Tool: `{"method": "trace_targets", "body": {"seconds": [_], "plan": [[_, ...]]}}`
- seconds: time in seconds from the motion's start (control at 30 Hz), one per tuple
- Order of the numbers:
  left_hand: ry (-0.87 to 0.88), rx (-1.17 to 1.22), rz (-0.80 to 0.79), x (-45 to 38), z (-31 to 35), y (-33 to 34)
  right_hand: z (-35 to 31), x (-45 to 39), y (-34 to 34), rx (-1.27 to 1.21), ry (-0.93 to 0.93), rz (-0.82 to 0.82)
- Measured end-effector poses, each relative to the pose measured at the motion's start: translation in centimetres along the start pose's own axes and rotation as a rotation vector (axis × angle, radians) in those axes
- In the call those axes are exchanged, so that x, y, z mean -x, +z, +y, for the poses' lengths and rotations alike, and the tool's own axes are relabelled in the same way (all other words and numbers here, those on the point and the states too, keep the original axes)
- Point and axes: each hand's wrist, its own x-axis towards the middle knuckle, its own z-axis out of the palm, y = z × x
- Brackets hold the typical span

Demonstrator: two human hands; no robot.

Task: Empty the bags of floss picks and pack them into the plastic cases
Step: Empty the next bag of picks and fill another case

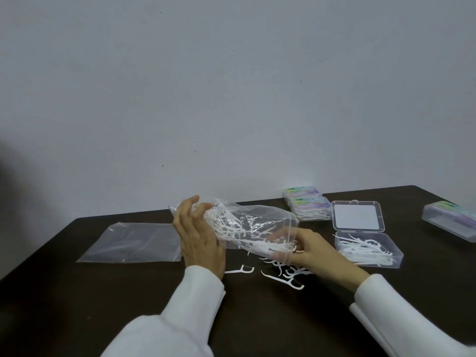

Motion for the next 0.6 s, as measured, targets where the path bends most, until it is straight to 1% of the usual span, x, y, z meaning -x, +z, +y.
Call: {"method": "trace_targets", "body": {"seconds": [0.13, 0.33, 0.47, 0.6], "plan": [[0.0, -0.013, -0.033, 0.1, -0.2, 0.1, -0.1, 0.1, -0.2, 0.094, -0.001, 0.045], [-0.007, -0.061, -0.015, 0.0, -1.0, 0.2, 0.9, -0.3, -0.3, 0.196, -0.019, 0.135], [-0.047, -0.086, -0.027, -0.3, -1.6, 0.0, 1.2, -0.4, -0.4, 0.154, -0.035, 0.213], [-0.127, -0.115, 0.007, -0.9, -2.6, -0.3, 1.5, -0.4, -0.8, 0.152, -0.013, 0.282]]}}
